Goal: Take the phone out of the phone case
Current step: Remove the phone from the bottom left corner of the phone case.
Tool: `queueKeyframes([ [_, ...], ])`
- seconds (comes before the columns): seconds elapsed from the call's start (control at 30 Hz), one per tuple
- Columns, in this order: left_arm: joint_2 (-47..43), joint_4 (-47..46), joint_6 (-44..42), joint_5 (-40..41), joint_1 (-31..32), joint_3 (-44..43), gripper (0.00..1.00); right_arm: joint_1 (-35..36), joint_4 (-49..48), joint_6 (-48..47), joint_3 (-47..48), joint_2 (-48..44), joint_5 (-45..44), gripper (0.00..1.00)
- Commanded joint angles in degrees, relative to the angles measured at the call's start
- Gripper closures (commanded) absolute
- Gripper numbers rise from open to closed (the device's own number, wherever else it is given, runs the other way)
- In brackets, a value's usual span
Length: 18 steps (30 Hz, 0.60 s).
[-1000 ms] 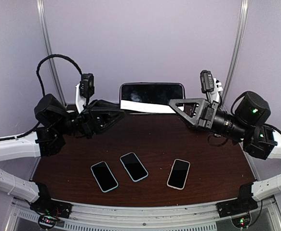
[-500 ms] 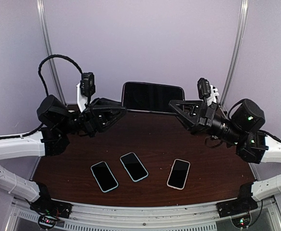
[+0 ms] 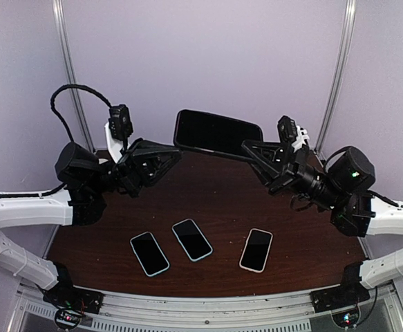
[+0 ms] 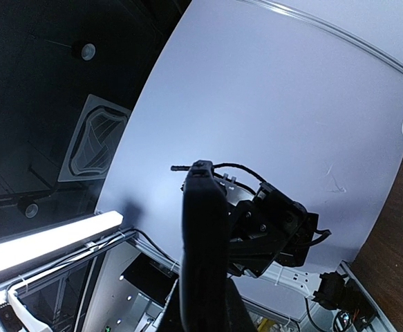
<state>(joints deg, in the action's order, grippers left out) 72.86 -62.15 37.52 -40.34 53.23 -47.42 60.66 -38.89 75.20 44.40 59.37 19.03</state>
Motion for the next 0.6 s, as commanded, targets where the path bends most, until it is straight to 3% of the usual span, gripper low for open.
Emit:
queueKeyframes([
  [0.0,1.2,-3.3,1.5,3.6,-1.5,0.5,0.93,1.5,1.7,-3.4,1.9,-1.2,6.9,1.0],
  [0.17,-1.4,-3.4,3.1,1.1,-1.5,2.4,0.67,1.1,16.8,-15.9,4.9,-4.8,0.6,1.0],
  [0.27,-3.6,1.0,3.0,-0.5,-1.5,2.6,0.58,0.4,21.1,-19.6,6.0,-5.3,-2.0,1.0],
  [0.4,-6.0,5.8,2.3,1.3,-1.5,2.9,0.57,0.3,24.2,-23.9,7.2,-4.3,-2.7,1.0],
  [0.57,-5.4,11.5,2.8,4.2,-1.5,0.7,0.75,0.3,26.3,-28.2,7.2,-3.7,-6.1,1.0],
])
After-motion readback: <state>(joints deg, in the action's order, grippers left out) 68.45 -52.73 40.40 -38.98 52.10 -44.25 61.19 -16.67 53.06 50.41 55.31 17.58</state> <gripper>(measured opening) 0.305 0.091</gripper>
